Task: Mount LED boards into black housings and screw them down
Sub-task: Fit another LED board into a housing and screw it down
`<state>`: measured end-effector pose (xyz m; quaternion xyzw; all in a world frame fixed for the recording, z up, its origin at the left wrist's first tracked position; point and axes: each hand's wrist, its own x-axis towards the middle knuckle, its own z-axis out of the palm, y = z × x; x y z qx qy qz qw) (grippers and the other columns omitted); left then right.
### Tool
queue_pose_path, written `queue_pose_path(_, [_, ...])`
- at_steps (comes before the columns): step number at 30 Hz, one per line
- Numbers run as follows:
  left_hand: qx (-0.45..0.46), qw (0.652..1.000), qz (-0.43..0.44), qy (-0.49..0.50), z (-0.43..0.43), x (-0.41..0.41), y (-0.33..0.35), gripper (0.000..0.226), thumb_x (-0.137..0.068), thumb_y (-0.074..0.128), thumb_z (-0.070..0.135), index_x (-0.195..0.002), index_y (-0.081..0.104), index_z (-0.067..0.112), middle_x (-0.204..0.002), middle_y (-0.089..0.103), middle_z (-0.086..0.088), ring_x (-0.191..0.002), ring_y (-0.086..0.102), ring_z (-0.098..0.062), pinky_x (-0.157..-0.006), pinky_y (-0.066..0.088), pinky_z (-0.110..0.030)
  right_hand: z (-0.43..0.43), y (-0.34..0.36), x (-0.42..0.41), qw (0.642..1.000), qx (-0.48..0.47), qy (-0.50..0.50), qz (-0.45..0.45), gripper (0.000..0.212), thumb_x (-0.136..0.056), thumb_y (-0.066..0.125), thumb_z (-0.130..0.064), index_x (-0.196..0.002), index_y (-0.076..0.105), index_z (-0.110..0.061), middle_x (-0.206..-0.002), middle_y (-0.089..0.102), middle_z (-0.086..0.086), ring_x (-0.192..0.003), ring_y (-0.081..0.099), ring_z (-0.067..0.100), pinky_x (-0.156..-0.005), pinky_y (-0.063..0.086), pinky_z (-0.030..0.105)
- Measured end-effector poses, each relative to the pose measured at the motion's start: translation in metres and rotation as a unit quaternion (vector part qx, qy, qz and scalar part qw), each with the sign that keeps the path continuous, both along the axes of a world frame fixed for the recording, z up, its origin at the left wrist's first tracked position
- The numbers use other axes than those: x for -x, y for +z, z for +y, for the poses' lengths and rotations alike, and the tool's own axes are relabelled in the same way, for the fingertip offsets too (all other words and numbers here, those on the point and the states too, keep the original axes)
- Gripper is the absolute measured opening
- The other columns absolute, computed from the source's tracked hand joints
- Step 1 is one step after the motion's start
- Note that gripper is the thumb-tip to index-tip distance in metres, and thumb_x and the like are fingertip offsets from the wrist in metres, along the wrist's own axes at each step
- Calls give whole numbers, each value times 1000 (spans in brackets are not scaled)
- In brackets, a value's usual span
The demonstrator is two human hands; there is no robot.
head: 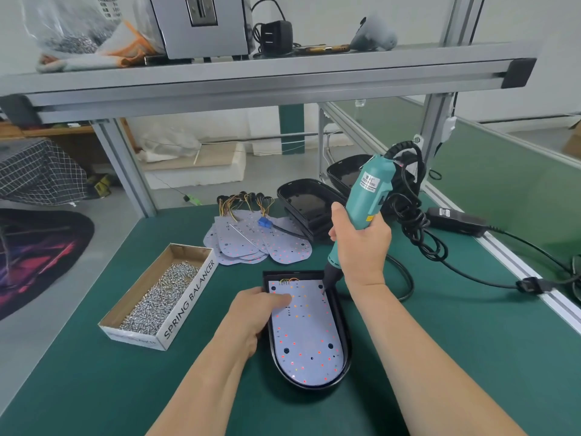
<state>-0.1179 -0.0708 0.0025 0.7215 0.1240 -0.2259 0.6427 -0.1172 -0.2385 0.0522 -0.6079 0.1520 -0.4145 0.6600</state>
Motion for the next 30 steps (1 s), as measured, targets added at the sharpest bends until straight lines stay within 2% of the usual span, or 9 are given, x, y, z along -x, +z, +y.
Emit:
queue_pose_path(4, [1, 1000, 3, -14, 2, -1, 0, 19, -82, 74, 2, -101, 72, -1, -90, 78, -14, -90, 75, -34, -83, 60, -40, -4, 1, 8, 999, -14, 11, -34, 16, -82, 76, -25, -76, 62, -19, -57, 60, -3, -52, 58, 14, -55, 49, 24])
queue_pose_path(10, [-13, 1000, 4, -27, 3, -2, 2, 26, -81, 76, 5, -106, 72, -1, -95, 77, -16, -97, 73, -37, -97, 54, -53, 1, 15, 21, 996, 6, 33, -81, 24, -84, 75, -21, -78, 60, -3, -56, 59, 1, -50, 57, 15, -55, 48, 25])
queue_pose_path(15, [-47, 997, -9, -59, 9, 0, 3, 17, -84, 77, 12, -98, 75, 4, -91, 78, -11, -92, 75, -32, -96, 56, -47, 0, 37, 28, 993, -19, 41, -106, 20, -82, 75, -21, -79, 59, -10, -59, 58, 6, -50, 56, 16, -54, 48, 25])
queue_pose_path(17, [-63, 995, -29, -73, 12, 3, 4, 19, -83, 80, 21, -96, 75, 7, -88, 79, -8, -86, 75, -28, -86, 57, -38, -1, 35, 32, 993, -64, 21, -96, 20, -82, 76, -22, -79, 58, -11, -57, 58, 6, -49, 56, 16, -53, 48, 26])
queue_pose_path(20, [-116, 988, -57, -84, 17, 5, 8, 35, -82, 79, 42, -75, 62, 12, -76, 73, -5, -66, 61, -25, -66, 42, -31, -2, 30, 39, 991, -111, -2, -71, 21, -83, 76, -22, -80, 56, -16, -55, 59, 3, -51, 57, 17, -54, 49, 28])
queue_pose_path(23, [-158, 983, -86, -24, 24, 5, 13, 43, -93, 67, 38, -68, 40, 16, -65, 41, -5, -57, 33, -20, -54, 27, -28, -1, 28, 43, 990, -130, -9, -60, 22, -83, 76, -25, -81, 55, -17, -54, 60, 0, -51, 57, 17, -55, 49, 28])
queue_pose_path(25, [-72, 994, -80, 31, 28, 5, 20, 24, -98, 53, 6, -74, 48, 7, -72, 48, -12, -58, 41, -20, -49, 38, -27, 2, 28, 45, 989, -136, -6, -63, 22, -82, 75, -25, -81, 55, -17, -53, 60, 0, -50, 57, 16, -54, 49, 28])
queue_pose_path(27, [81, 994, -38, 57, 31, 12, 32, 23, -95, 38, -18, -88, 54, -3, -86, 58, -19, -73, 59, -23, -54, 56, -25, 5, 29, 46, 988, -138, -2, -69, 21, -84, 75, -23, -80, 55, -17, -53, 59, -1, -50, 56, 16, -54, 49, 29])
queue_pose_path(30, [257, 966, 11, 34, 28, 22, 41, 27, -93, 32, -26, -97, 55, -13, -93, 64, -29, -80, 72, -31, -63, 63, -27, 11, 35, 46, 985, -152, 6, -80, 21, -86, 74, -19, -78, 54, -16, -52, 59, -1, -48, 55, 16, -54, 49, 29])
